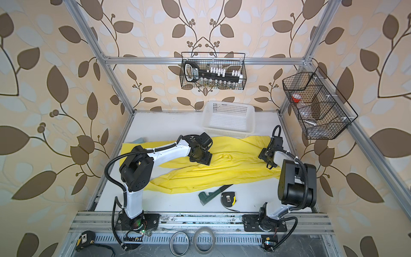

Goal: Fold and stack the trousers
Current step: Flatten out the trousers at the center of the table, then move the trousers to the center of the table.

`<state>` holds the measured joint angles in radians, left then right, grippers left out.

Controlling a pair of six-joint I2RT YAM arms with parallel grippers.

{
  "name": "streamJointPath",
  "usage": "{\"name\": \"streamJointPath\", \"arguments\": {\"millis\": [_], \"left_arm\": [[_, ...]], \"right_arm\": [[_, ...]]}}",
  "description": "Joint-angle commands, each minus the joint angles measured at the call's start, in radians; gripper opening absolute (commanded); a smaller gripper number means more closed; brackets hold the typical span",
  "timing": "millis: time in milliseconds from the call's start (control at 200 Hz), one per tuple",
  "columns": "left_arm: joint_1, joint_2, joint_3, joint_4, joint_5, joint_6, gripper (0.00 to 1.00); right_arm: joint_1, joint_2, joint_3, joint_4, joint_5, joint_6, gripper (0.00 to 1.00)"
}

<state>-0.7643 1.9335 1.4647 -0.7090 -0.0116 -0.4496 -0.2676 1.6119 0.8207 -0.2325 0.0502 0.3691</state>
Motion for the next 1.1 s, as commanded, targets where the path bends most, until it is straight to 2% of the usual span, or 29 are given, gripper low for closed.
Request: {"name": "streamJointPath", "arguments": {"millis": [0, 150, 295, 365, 460, 585, 710, 875, 975, 1095], "left_arm": [[0.008, -0.175, -0.043, -0.161, -0.153, -0.032, 0.77], [0.011, -0.372, -0.226, -0.267, -0.248, -0.182, 0.81], [0.037, -0.604, -0.386, -0.373, -0.293, -0.35, 0.83], [0.043, -0.706, -0.458, -0.449, -0.367, -0.442, 0.98], [0.115, -0.822, -0.549, -0.506, -0.362, -0.541, 0.99], [0.221, -0.946, -0.666, -0.458, -0.347, -0.599, 0.99], [0.376, -0.953, -0.735, -0.362, -0.275, -0.586, 0.97], [0.41, -0.857, -0.731, -0.274, -0.248, -0.606, 0.91], [0.41, -0.82, -0.762, -0.235, -0.232, -0.617, 0.8], [0.411, -0.819, -0.788, -0.216, -0.239, -0.624, 0.62]], "right_arm": [[-0.003, 0.021, 0.062, -0.038, 0.025, -0.015, 0.69], [0.057, -0.113, 0.115, -0.133, 0.062, -0.032, 0.74], [0.06, -0.307, 0.01, -0.172, 0.022, 0.029, 0.8], [0.059, -0.405, -0.054, -0.199, -0.012, 0.066, 0.85], [0.064, -0.516, -0.114, -0.275, -0.029, 0.142, 0.86], [0.082, -0.642, -0.199, -0.359, -0.009, 0.245, 0.86], [0.087, -0.712, -0.274, -0.422, 0.033, 0.296, 0.85], [0.073, -0.724, -0.371, -0.404, 0.029, 0.358, 0.84], [0.011, -0.692, -0.407, -0.377, 0.02, 0.371, 0.83], [-0.032, -0.648, -0.421, -0.316, 0.019, 0.352, 0.81]]}}
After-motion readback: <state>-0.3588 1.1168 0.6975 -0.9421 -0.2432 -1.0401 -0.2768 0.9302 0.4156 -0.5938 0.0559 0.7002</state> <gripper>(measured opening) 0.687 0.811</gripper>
